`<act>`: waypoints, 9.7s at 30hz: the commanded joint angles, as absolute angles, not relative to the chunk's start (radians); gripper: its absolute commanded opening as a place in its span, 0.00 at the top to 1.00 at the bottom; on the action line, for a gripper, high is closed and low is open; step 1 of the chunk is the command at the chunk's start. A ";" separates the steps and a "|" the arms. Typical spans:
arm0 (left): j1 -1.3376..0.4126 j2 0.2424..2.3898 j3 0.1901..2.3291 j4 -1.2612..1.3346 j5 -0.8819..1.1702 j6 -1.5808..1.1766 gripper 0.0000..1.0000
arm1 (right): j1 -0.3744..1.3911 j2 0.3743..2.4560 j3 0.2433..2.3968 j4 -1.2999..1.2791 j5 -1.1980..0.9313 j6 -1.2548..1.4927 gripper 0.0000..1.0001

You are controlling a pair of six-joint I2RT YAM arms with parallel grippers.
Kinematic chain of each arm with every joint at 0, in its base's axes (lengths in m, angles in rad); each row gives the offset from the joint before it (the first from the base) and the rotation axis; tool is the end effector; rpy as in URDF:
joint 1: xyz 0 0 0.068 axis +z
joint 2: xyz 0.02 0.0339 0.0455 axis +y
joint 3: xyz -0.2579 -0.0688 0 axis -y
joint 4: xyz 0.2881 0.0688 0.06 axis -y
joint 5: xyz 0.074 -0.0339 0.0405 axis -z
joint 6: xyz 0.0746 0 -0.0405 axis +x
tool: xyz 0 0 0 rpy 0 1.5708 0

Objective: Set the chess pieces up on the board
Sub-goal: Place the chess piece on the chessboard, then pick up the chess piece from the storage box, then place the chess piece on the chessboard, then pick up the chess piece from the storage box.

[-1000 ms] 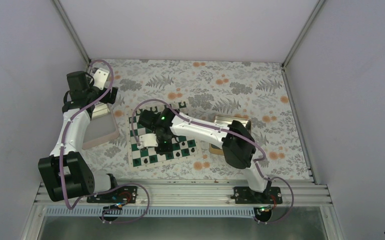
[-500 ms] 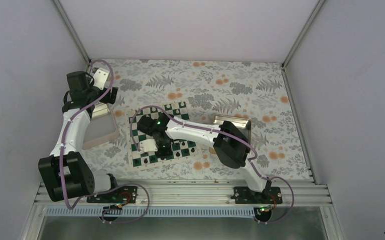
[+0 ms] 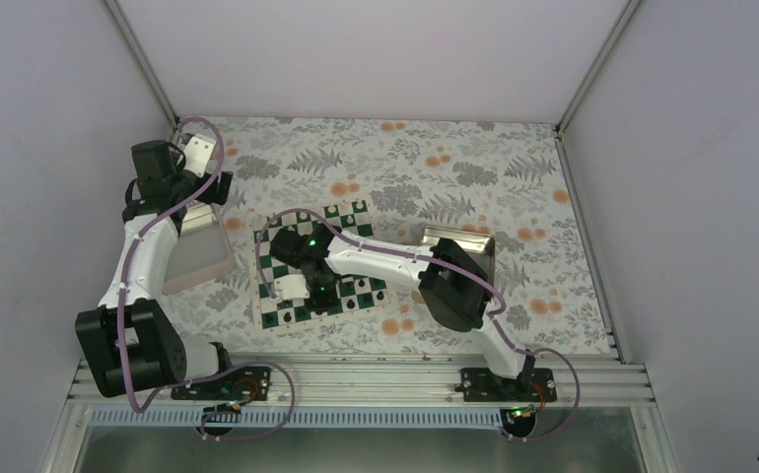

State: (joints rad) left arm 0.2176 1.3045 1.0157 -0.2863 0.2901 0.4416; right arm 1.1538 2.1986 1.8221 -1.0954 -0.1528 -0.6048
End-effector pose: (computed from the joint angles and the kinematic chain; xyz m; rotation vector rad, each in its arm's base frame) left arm 0.3634 0.0585 0.2586 0.4029 2.0814 0.0797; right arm 0.1824 0.4399 0.1251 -2.3771 1.9528 0.2679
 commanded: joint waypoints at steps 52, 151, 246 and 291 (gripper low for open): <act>0.222 1.306 1.019 -0.290 0.306 0.455 0.00 | 0.307 1.600 1.141 -0.962 -0.059 -0.583 0.67; 0.221 1.365 1.060 -0.300 0.060 0.485 0.00 | 1.193 2.498 2.361 -1.092 -0.176 -0.724 0.96; 0.199 1.391 1.064 -0.325 0.128 0.485 0.00 | 1.067 2.275 2.200 -1.047 -0.168 -0.686 0.80; 0.189 1.438 1.085 -0.355 0.110 0.479 0.00 | 0.235 1.804 1.203 -0.913 -0.081 -0.626 0.78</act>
State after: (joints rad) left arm 0.1932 1.4342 1.0512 -0.3389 0.1055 0.4820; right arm 0.2405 1.7916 1.2110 -0.9375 -0.0734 -0.6369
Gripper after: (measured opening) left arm 0.999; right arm 0.218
